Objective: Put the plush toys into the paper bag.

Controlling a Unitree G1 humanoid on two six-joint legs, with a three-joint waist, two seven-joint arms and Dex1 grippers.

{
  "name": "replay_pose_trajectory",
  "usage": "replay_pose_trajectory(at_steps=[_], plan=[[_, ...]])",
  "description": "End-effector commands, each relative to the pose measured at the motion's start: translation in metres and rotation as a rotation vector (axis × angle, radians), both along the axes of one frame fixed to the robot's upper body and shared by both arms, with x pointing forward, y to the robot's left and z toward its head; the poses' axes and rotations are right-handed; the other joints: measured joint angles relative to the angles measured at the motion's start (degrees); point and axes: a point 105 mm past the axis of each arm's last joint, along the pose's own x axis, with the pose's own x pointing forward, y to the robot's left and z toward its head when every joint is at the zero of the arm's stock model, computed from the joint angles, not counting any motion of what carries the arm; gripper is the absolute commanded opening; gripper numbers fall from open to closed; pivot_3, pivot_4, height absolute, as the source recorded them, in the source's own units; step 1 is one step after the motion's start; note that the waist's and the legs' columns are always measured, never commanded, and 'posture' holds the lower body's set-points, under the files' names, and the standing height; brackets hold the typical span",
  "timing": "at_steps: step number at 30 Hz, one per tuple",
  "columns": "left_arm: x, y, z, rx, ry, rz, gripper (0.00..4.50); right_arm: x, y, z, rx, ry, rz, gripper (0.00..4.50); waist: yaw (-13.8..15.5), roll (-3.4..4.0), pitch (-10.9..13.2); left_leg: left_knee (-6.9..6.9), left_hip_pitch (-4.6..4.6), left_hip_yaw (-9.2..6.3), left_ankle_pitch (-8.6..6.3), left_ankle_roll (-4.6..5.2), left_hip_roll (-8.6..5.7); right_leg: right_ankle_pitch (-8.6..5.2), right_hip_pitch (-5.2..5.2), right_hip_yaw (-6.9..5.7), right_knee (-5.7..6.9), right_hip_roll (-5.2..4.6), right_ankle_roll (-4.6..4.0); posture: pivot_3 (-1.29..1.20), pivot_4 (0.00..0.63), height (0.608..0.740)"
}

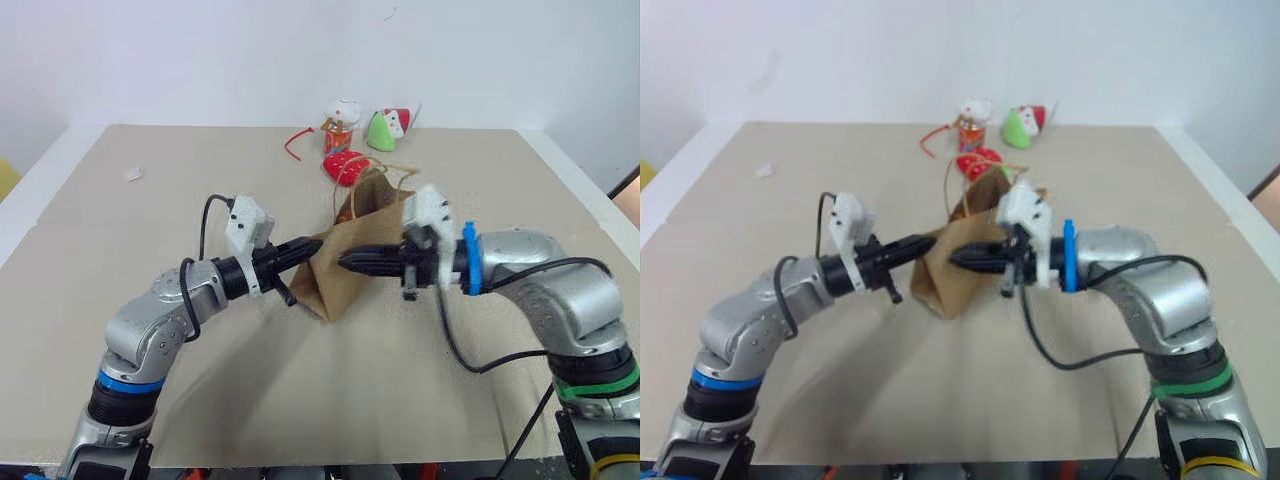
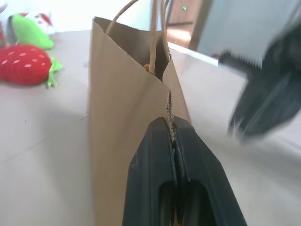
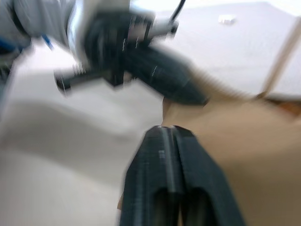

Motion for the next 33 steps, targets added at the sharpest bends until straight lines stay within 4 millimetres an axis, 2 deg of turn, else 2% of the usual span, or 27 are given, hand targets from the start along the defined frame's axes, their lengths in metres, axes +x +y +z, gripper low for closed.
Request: replay_pose_trajectory(at_steps=[1,2,3,6,10,15,20,32,33], plan=[[-0.007,0.009,0.002,0.117,-0.141,-0.094,0.0,-0.005,-0.048,0.059,0.095,-0.021,-0.009,2.27,0.0,0.0,0.0,0.0,0.0,0.0,0.0,0.0,0.0,-0.01,0.0,0.0,0.0,-0.01,-0.01,0.0,0.15,0.74],[-0.009,0.009,0.001,0.134,-0.162,-0.117,0.0,-0.004,-0.053,0.064,0.093,-0.035,-0.019,3.07,-0.03,0.0,0.0,-0.01,-0.02,0.01,0.0,0.0,-0.03,-0.07,-0.02,0.0,-0.01,-0.03,-0.11,0.0,0.15,0.74],[-0.009,0.012,0.0,0.163,-0.199,-0.146,0.0,-0.005,-0.06,0.072,0.08,-0.054,-0.021,3.62,-0.03,-0.01,0.0,-0.04,0.03,0.02,0.0,0.0,0.01,-0.08,-0.01,-0.02,-0.01,-0.01,-0.17,0.0,0.15,0.74],[-0.004,0.02,0.001,0.222,-0.274,-0.192,0.0,-0.01,-0.077,0.092,0.039,-0.096,-0.025,4.4,-0.02,0.01,0.01,-0.07,0.06,0.0,0.0,0.0,0.04,-0.09,-0.02,-0.01,0.0,0.03,-0.2,0.0,0.15,0.74],[-0.01,0.03,0.014,0.214,-0.353,-0.31,0.0,-0.011,-0.104,0.115,0.006,-0.141,-0.088,4.4,-0.01,0.11,0.06,-0.12,0.02,0.08,0.0,0.01,0.0,-0.1,-0.08,0.01,-0.03,-0.02,-0.23,0.0,0.15,0.74],[-0.021,0.042,0.019,0.231,-0.4,-0.406,0.0,-0.016,-0.117,0.133,0.005,-0.166,-0.111,4.4,-0.03,0.11,0.07,-0.15,-0.02,0.1,-0.02,0.0,0.0,-0.15,-0.13,0.0,-0.03,-0.05,-0.26,0.0,0.15,0.74],[-0.029,0.05,0.023,0.253,-0.43,-0.487,0.0,-0.019,-0.112,0.124,-0.023,-0.13,-0.069,4.4,-0.12,0.13,0.08,-0.24,-0.01,0.07,-0.02,0.0,0.04,-0.2,-0.17,-0.04,-0.03,-0.09,-0.33,0.0,0.15,0.74],[-0.021,0.051,0.0,0.342,-0.392,-0.545,0.0,-0.023,-0.081,0.105,-0.012,-0.08,0.079,4.4,0.0,0.14,0.08,-0.21,-0.01,0.12,-0.02,0.0,0.03,-0.15,-0.17,-0.03,-0.03,-0.08,-0.25,0.0,0.15,0.74],[-0.019,0.052,0.0,0.356,-0.403,-0.543,0.42,-0.023,-0.08,0.102,-0.016,-0.078,0.085,4.5,0.0,0.14,0.08,-0.21,-0.02,0.1,-0.02,0.0,0.03,-0.15,-0.17,-0.05,-0.03,-0.09,-0.23,0.0,0.15,0.74]])
